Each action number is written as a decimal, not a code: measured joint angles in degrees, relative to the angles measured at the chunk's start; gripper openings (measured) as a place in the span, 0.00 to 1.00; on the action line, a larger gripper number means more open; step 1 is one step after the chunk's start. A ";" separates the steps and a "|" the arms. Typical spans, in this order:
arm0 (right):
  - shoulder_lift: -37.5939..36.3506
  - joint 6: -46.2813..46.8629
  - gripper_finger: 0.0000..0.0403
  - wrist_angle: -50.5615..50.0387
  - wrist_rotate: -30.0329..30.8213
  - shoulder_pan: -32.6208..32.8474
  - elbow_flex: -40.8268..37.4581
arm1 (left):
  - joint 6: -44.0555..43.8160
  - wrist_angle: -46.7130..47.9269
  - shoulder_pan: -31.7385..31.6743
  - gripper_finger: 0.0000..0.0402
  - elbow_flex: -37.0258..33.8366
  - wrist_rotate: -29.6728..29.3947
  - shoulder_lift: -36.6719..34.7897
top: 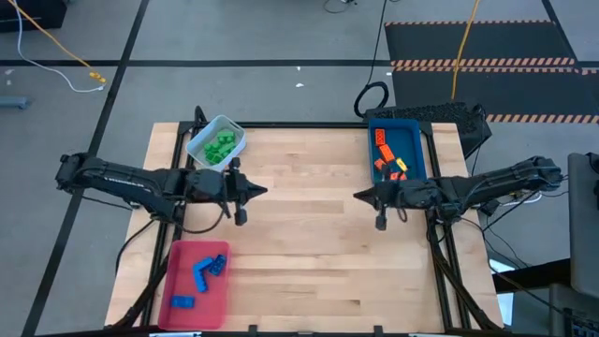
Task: Sort & place blocks by color
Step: Return to Home Position
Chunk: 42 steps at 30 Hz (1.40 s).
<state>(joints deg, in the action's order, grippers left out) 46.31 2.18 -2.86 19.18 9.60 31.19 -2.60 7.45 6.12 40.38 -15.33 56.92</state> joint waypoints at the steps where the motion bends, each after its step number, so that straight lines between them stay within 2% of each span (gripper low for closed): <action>1: -1.73 0.30 0.00 2.48 -0.03 0.01 -2.48 | 0.20 -0.39 0.01 0.00 -0.65 -0.07 -0.98; 5: -7.81 2.67 0.00 6.40 -0.01 -0.04 -9.78 | -0.60 -1.88 -0.06 0.00 -6.09 -0.16 -6.35; 11: -15.97 4.17 0.00 6.52 -0.11 -0.04 -15.57 | -3.13 -11.20 -0.10 0.00 -18.08 -0.20 -17.14; 17: -23.29 3.24 0.00 9.97 -5.73 -0.04 -20.16 | -5.80 -13.52 -0.08 0.00 -26.27 -0.22 -27.24; 23: -28.91 3.97 0.00 11.70 -6.01 -0.04 -24.31 | -6.13 -13.70 0.01 0.01 -31.22 -0.22 -34.16; 31: -31.93 6.17 0.00 11.55 -6.07 -0.04 -28.16 | -6.15 -14.69 0.01 0.01 -35.53 -0.17 -39.57; 37: -33.00 5.52 0.00 11.55 -11.61 -0.17 -28.40 | -3.65 -15.00 0.01 0.01 -36.55 4.09 -42.58; 42: -33.70 5.09 0.00 11.09 -11.89 -0.17 -28.47 | -3.05 -15.02 0.01 0.01 -37.65 4.83 -45.34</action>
<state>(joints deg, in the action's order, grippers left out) 12.60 7.28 8.23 7.29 9.43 2.72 -5.65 -7.58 6.13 2.72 -10.50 11.58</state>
